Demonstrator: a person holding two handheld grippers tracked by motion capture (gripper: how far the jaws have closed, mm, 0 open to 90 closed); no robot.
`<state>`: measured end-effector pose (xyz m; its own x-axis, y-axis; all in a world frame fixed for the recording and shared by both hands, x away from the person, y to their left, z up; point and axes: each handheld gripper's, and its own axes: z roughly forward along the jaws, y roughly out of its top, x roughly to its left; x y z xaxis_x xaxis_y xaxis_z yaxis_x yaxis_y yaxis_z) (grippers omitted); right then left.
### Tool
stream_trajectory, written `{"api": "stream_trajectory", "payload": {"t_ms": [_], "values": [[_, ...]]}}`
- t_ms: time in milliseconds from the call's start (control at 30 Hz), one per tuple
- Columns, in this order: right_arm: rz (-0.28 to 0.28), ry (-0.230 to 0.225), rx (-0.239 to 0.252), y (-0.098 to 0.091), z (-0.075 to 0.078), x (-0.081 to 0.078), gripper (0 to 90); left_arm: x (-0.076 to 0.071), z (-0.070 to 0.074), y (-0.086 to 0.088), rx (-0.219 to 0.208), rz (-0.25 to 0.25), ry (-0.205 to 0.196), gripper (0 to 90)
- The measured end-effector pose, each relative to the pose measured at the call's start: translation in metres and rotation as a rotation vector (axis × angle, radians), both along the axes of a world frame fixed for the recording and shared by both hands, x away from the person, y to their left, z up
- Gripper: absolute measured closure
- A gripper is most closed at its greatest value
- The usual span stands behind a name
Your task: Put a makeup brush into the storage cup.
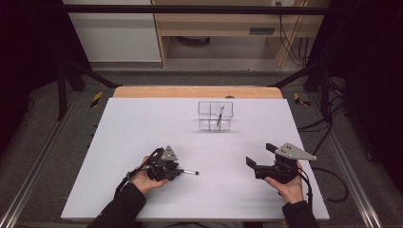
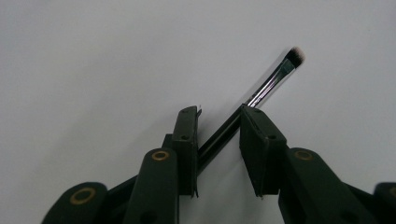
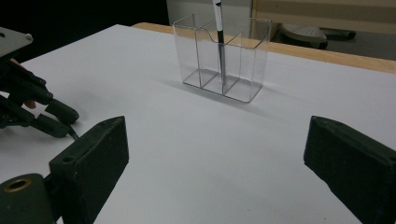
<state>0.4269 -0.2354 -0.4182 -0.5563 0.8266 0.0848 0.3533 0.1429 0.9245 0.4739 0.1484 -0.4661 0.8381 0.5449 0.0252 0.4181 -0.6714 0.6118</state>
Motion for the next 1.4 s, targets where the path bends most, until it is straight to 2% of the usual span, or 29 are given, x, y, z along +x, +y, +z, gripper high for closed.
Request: {"api": "stream_trajectory", "payload": {"t_ms": [767, 1033, 1233, 1400], "values": [[0.001, 0.002, 0.004, 0.0, 0.0, 0.0, 7.4, 0.0, 0.004, 0.002, 0.027, 0.0, 0.038, 82.8], [0.001, 0.003, 0.002, 0.0, -0.001, 0.0, 7.5, -0.001, 0.004, 0.001, 0.029, 0.007, 0.044, 83.1], [0.003, 0.003, 0.002, 0.0, -0.001, 0.001, 7.6, -0.002, 0.006, 0.0, 0.029, -0.013, 0.044, 76.9], [0.005, 0.004, 0.002, 0.0, -0.001, 0.0, 7.6, -0.003, 0.013, 0.002, 0.012, -0.007, 0.043, 64.7]]}}
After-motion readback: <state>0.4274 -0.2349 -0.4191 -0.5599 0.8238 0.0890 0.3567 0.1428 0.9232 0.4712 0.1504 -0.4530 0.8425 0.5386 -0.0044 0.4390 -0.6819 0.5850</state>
